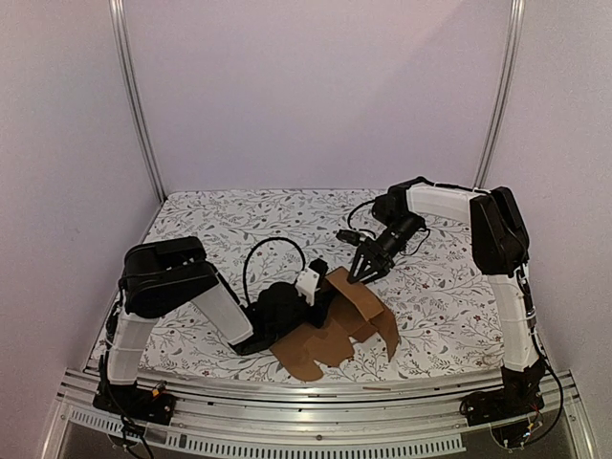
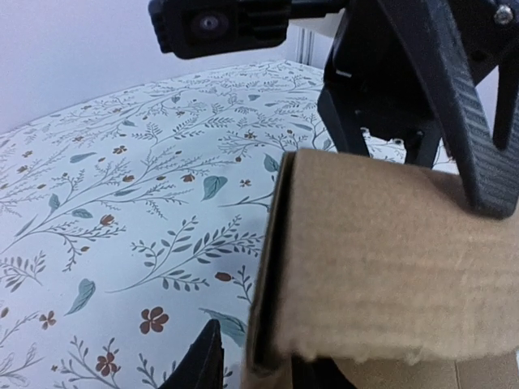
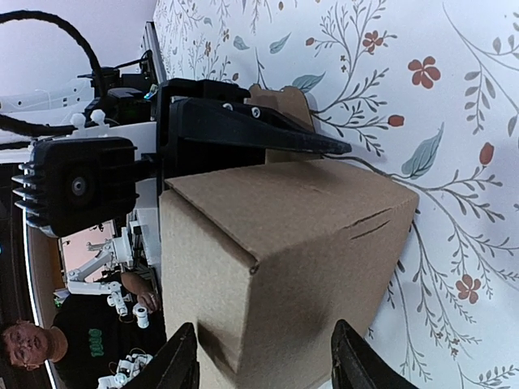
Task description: Fold the paper box
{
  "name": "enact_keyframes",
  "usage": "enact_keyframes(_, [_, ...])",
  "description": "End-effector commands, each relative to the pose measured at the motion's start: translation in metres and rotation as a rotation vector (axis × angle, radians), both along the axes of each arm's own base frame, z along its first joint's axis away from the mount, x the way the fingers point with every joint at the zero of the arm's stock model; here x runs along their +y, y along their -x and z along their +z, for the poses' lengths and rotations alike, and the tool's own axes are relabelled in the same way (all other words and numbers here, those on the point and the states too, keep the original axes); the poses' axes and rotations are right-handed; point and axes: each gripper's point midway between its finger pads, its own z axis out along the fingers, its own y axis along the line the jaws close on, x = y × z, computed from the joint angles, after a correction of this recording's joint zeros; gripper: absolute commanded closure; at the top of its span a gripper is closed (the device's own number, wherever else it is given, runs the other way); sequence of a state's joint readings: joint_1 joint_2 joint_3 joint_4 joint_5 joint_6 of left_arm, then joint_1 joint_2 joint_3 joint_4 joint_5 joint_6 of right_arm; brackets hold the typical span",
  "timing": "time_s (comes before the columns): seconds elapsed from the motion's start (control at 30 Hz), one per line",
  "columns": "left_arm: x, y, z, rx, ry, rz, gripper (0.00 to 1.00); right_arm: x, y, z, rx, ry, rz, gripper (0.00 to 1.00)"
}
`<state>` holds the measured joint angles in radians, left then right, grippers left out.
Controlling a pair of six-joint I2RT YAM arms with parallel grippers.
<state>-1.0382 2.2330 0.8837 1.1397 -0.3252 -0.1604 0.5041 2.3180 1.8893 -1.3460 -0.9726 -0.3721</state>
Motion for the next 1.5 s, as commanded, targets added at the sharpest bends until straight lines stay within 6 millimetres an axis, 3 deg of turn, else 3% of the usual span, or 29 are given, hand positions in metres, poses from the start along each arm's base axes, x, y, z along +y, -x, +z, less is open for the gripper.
enact_keyframes(0.0, [0.005,0.0,0.016,-0.032,0.019,-0.005,0.71,-0.008,0.013,0.008,0.028,0.041,0.02,0.46])
enact_keyframes(0.43, [-0.011,-0.006,0.026,-0.055,0.06,-0.037,0.75,-0.01,0.014,0.008,0.023,0.053,0.017,0.46])
enact_keyframes(0.7, [-0.013,-0.015,0.022,-0.048,0.05,-0.031,0.82,-0.011,0.015,0.009,0.021,0.053,0.019,0.46])
enact_keyframes(1.47, [-0.017,-0.013,0.005,-0.025,-0.002,-0.064,0.83,-0.011,0.016,0.009,0.022,0.053,0.023,0.46])
